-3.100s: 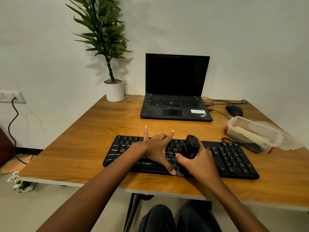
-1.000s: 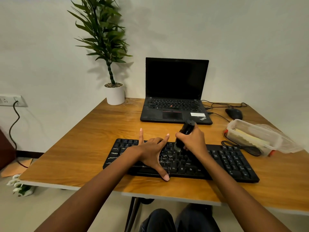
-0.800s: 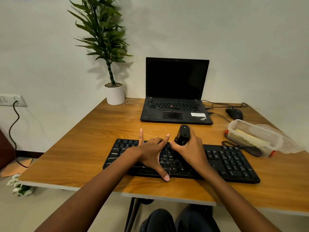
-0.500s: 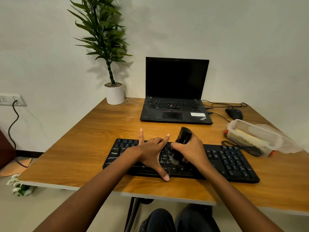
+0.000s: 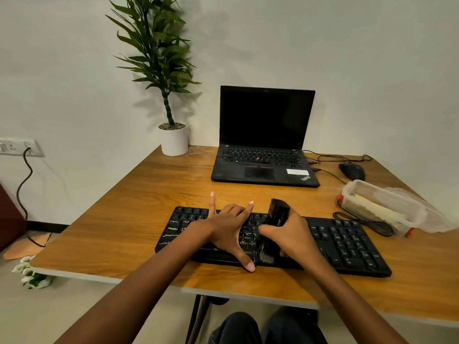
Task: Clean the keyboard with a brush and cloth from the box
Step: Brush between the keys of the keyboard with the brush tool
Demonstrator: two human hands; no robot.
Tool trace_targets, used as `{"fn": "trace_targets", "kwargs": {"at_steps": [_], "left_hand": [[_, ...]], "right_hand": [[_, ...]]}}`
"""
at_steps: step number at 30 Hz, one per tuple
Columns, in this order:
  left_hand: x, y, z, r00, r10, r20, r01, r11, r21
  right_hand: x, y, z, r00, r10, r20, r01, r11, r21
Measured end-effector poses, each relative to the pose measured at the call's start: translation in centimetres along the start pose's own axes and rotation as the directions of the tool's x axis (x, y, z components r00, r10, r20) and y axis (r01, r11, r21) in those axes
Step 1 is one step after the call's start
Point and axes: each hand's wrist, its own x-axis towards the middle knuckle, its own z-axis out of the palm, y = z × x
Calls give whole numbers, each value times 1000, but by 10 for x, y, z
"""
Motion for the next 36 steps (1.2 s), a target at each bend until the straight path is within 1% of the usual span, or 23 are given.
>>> {"fn": "trace_targets", "kwargs": {"at_steps": [2,4,6,8,10,12,15,16,18,21,23,24,28,31,33,34,36], "left_hand": [[0,1,0,1000,-6,10,7,1000,-8],[-1,1,-1,1000,-18,21,19,1000,-20],[-2,2,-2,999,-25,30,26,999,-26],[-2,2,-2,999,-28,34,29,999,-25],[-2,2,-1,999,-31,33,32,999,-28],[-1,1,-1,999,-24,34,25,999,-36],[-1,0,-1,999,-19,37,21,999,-30],[-1,0,-1,999,-21,41,22,999,-25],[-1,2,-2,999,-27,46,28,999,-23],[-2,3,-4,997,-37,61,38,999,-25],[-2,3,-4,997,-42,69,43,999,-21],[-2,3,-4,997,-44,71,45,999,-15],[-2,3,-4,997,-37,69,39,999,-23],[-1,2,-2,997,-28,71,31,999,-39],[-1,1,-1,997,-29,66,31,999,-20],[-1,1,-1,997,-34,67,35,999,-12],[-1,3,-2,996,-49,73,49,999,-6]], "right_hand": [[19,-2,1,998,3,-55,-4,1000,-18],[37,-4,4,989,-24,-148,20,1000,-24],[50,-4,8,970,-95,-223,77,993,-86],[48,-5,11,956,-150,-252,121,984,-127],[33,-5,11,963,-158,-217,142,986,-89],[8,-4,12,977,-153,-151,147,988,-50],[-21,-3,11,994,-105,-30,104,994,-32],[-21,-3,10,995,-96,-13,95,995,-42],[-7,-6,8,994,-97,-42,95,994,-48],[29,-8,7,981,-86,-173,79,996,-45],[45,-10,9,965,-110,-237,92,992,-88],[46,-11,12,961,-124,-247,99,989,-112],[16,-13,18,975,-170,-141,143,973,-180],[-11,-9,18,991,-134,-26,129,983,-130],[-6,-10,14,996,-83,24,85,993,-77],[3,-9,12,998,-60,18,61,997,-54],[24,-9,10,998,-39,-49,36,998,-58]]}}
